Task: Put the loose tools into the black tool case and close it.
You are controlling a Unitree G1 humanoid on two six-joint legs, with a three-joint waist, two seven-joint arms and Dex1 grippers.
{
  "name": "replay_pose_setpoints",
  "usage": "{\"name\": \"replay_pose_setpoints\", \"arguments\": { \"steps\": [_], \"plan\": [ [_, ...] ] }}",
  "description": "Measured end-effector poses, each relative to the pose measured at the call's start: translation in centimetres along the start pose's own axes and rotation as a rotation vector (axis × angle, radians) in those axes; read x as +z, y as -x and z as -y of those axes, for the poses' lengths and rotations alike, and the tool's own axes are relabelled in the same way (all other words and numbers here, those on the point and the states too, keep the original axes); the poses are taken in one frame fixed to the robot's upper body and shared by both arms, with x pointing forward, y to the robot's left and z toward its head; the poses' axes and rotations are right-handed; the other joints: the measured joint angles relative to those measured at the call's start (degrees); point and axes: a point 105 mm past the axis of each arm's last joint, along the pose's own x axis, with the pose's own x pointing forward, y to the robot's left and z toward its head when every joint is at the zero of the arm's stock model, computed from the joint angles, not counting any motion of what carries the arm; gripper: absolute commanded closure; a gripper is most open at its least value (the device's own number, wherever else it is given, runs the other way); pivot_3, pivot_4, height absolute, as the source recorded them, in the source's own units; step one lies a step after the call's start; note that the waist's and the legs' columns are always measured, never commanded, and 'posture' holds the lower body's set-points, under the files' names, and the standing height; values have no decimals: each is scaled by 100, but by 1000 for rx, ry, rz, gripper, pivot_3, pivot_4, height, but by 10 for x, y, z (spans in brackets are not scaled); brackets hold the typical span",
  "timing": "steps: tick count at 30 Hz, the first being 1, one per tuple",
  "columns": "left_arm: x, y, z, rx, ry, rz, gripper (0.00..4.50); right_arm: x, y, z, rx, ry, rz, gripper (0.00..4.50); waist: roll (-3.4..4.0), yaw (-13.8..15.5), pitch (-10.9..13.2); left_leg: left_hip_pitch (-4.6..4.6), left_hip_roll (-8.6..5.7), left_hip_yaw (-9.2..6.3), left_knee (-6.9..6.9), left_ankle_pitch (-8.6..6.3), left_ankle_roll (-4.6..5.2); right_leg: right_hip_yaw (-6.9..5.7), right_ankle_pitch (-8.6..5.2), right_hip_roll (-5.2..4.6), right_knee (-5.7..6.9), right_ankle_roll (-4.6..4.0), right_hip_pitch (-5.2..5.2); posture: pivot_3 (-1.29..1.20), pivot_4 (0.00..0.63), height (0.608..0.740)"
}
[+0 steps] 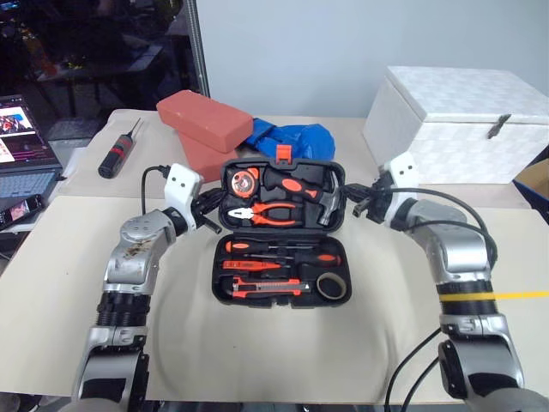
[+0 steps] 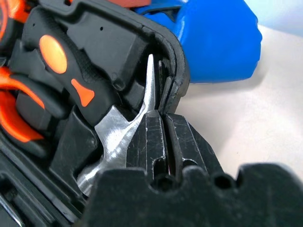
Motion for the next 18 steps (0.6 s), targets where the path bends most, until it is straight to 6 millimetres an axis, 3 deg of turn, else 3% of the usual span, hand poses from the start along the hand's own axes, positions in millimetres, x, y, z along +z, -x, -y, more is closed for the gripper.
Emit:
{"name": "replay_pose_setpoints", "arguments": {
  "steps": [8,15,18],
  "plan": [
    [-1,20,7,-102,-140,2,4391,-3,37,-25,66,95,35,4500,0,-32,0,67,10,3,3,0,0,-1,-25,11,1,28,68,0,150,740],
    [1,42,5,-138,-180,-28,4391,2,51,-42,125,179,64,4500,0,-38,-1,135,21,11,3,1,1,0,-46,17,9,24,118,0,150,740],
    [-2,66,4,-213,-22,-101,3477,5,52,-52,161,228,80,4500,0,-133,0,148,31,12,-1,1,1,-1,-53,26,15,12,123,0,150,740]
  ]
}}
